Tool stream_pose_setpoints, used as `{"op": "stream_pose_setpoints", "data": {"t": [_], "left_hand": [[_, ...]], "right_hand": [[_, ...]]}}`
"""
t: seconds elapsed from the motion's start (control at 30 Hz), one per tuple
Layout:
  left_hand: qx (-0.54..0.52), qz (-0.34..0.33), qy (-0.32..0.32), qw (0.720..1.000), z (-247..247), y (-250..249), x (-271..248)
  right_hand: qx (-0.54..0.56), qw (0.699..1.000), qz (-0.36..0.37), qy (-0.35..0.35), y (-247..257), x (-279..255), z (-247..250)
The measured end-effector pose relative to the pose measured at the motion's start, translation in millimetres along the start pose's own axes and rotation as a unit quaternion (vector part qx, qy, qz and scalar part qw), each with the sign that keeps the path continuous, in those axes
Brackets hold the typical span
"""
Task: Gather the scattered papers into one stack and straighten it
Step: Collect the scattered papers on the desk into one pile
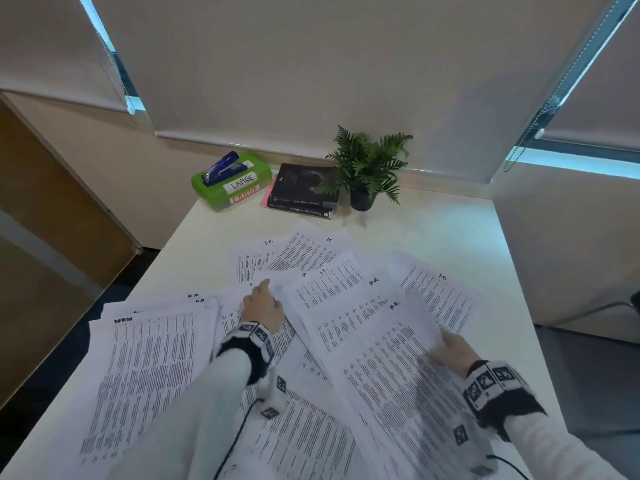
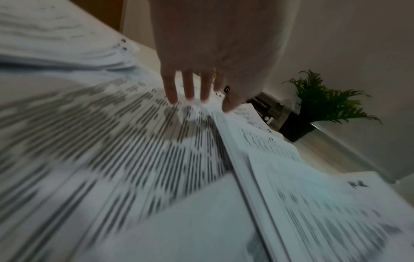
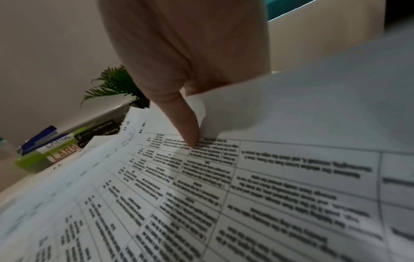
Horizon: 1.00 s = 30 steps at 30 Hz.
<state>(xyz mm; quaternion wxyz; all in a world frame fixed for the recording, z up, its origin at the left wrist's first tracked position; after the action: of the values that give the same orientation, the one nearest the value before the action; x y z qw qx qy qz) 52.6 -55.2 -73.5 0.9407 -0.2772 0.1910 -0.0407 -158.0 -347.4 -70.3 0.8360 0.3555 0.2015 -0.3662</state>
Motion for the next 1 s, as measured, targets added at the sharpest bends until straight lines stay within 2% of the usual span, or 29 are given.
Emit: {"op": "stream_pose_setpoints", "data": {"t": [0.1,0.17,0.27,0.33,0.43,0.53,0.6,0.67,0.7,0.73,0.8,0.83,0.9,1.0], "left_hand": [[-0.005,-0.017,0.051,0.999,-1.0,0.3,18.3],[-0.039,-0.026,0.034,0.998,-0.5,-2.9,21.6],[-0.113,-0.09,0.012,0.989,3.1,-12.1,21.3],[-0.184,-0.121,0.05,0.974,6.1,-15.4,21.1],[-0.268,-0.106,0.113,0.951,15.6,-19.9,18.6],[-0.344,-0.095,0.188,0.915,26.0,-30.4,13.2],[-0.371,-0.1,0.222,0.896,28.8,-39.0,9.1],[-0.383,-0.068,0.184,0.903,26.2,-42.0,7.7],[-0.366,-0.035,0.152,0.917,22.6,-40.6,6.0],[-0.324,-0.006,0.119,0.938,15.7,-36.4,4.8],[-0.166,0.015,0.091,0.982,-0.1,-27.3,-3.2],[-0.103,0.012,0.107,0.989,-9.6,-23.9,-10.2],[-0.052,0.001,0.145,0.988,-29.1,-19.5,-23.1],[-0.014,-0.023,0.116,0.993,-47.3,-15.3,-29.9]], "right_hand": [[0.023,0.999,0.015,-0.017,-1.4,2.1,1.4],[0.035,0.999,0.036,-0.011,2.7,4.1,2.2],[0.026,0.997,0.054,-0.045,12.8,13.2,9.3],[0.058,0.995,0.054,-0.064,22.5,19.1,13.6],[0.195,0.978,0.066,-0.027,47.7,20.4,16.6],[0.176,0.981,0.081,0.004,64.9,21.4,18.7],[0.16,0.983,0.086,-0.005,65.5,21.2,21.8],[0.176,0.981,0.076,-0.031,57.4,18.9,27.8],[0.191,0.978,0.066,-0.046,49.4,17.1,31.9],[0.208,0.975,0.048,-0.064,38.0,16.7,35.7],[0.247,0.965,0.006,-0.091,15.0,13.6,42.9],[0.268,0.958,-0.021,-0.098,4.0,10.2,43.5],[0.297,0.947,-0.077,-0.1,-14.5,3.6,35.7],[0.275,0.948,-0.144,-0.073,-35.3,2.5,1.2]]}}
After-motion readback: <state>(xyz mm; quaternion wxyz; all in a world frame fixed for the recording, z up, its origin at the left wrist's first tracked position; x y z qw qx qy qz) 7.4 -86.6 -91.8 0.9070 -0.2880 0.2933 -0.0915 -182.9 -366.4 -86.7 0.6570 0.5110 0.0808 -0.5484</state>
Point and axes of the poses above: each hand's wrist, its own x-axis towards the middle knuckle, its own z-axis out of the back of the hand, y = z × x, the point moved 2 cm from there along x, towards the middle knuckle, and after that the axes turned 4 degrees about -x, right-handed, at the moved point
